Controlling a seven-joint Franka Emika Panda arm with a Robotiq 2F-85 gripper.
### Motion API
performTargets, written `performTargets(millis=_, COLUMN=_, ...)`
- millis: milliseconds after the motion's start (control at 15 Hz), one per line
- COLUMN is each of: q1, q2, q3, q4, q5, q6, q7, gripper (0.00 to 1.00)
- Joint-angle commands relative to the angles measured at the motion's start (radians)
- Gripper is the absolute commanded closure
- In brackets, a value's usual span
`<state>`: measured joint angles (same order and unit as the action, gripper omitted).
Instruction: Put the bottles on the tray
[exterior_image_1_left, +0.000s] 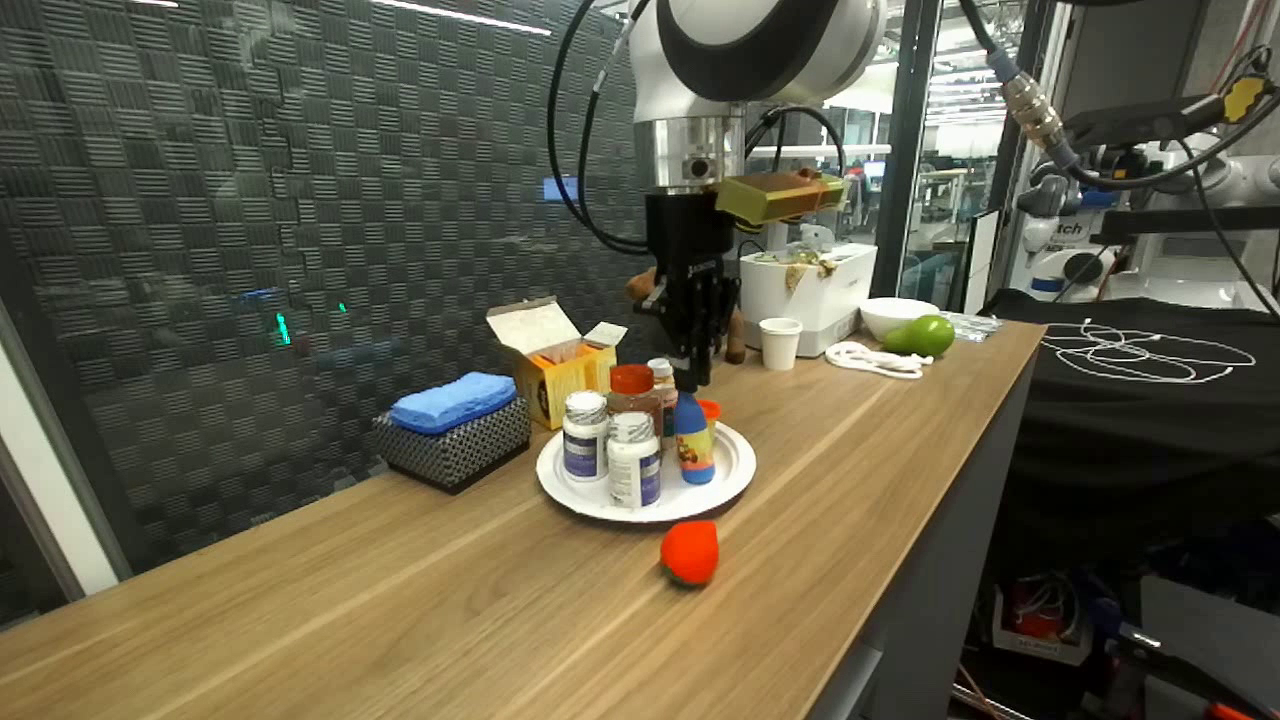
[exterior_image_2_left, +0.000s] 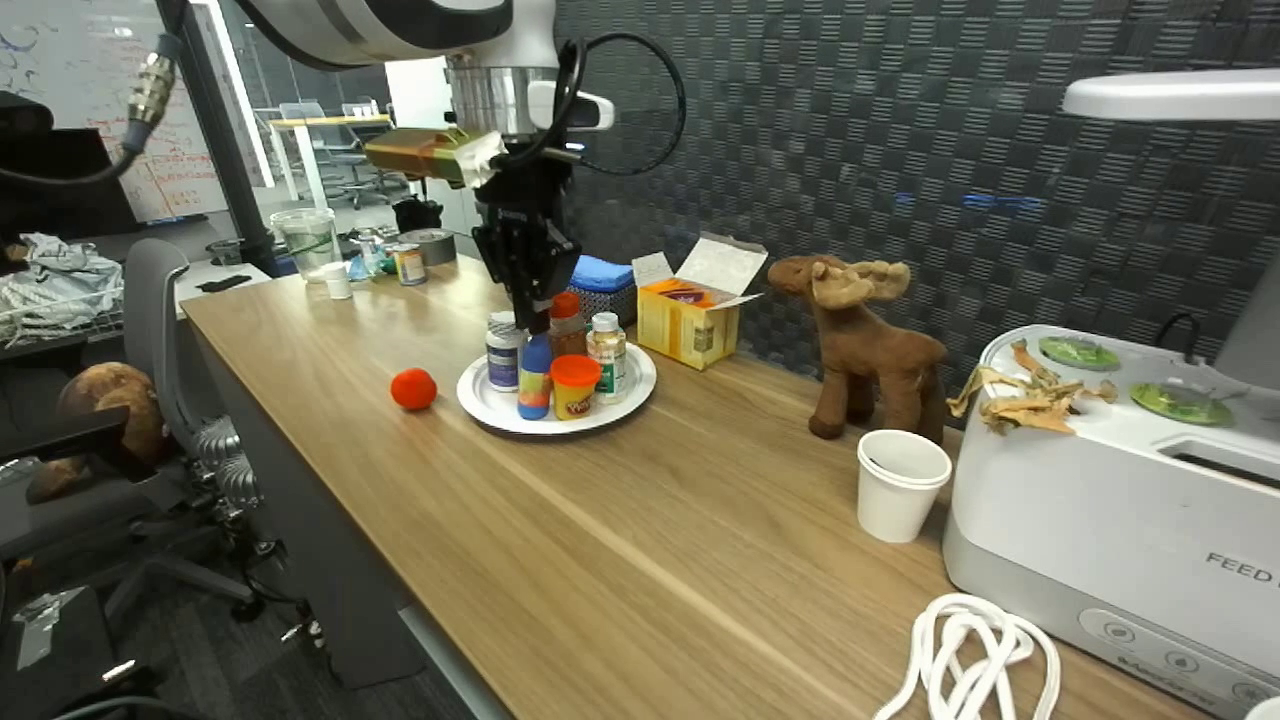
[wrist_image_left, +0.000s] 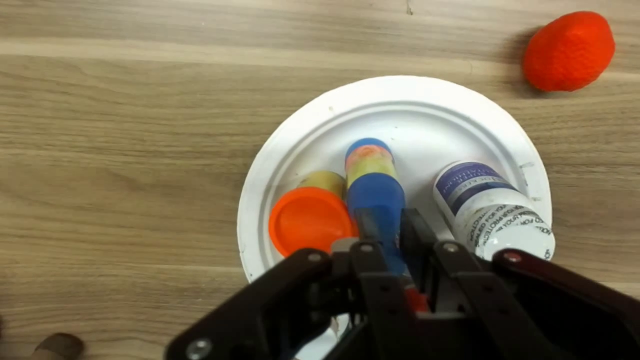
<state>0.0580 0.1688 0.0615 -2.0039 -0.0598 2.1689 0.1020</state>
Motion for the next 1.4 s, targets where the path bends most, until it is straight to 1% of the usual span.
performTargets(millis=0, q1=0.007, q2=-0.003, q3=-0.007, q4=0.008, q5=-0.014, q6=0.021, q7=0.001, gripper=0.9)
performTargets(millis=533, q1=0.014, q2=-0.031, q3=0.005, q4=-0.029, q5=0.005, q6=-0.001, q7=-0.029, gripper=0.9)
performTargets(millis=1200, q1=0.007, q2=-0.071, q3=0.007, q4=-0.093, q5=0.036, q6=-0.068, q7=-0.046, gripper=0.9)
performTargets(millis=1267, q1=0.007, q2=-0.07, q3=0.007, q4=-0.1, q5=0.038, q6=-0.07, q7=-0.048, gripper=0.65)
performTargets(millis=1333, q1=0.007, q2=-0.071, q3=0.007, q4=-0.105, q5=0.039, q6=-0.073, q7=-0.05, gripper=0.62)
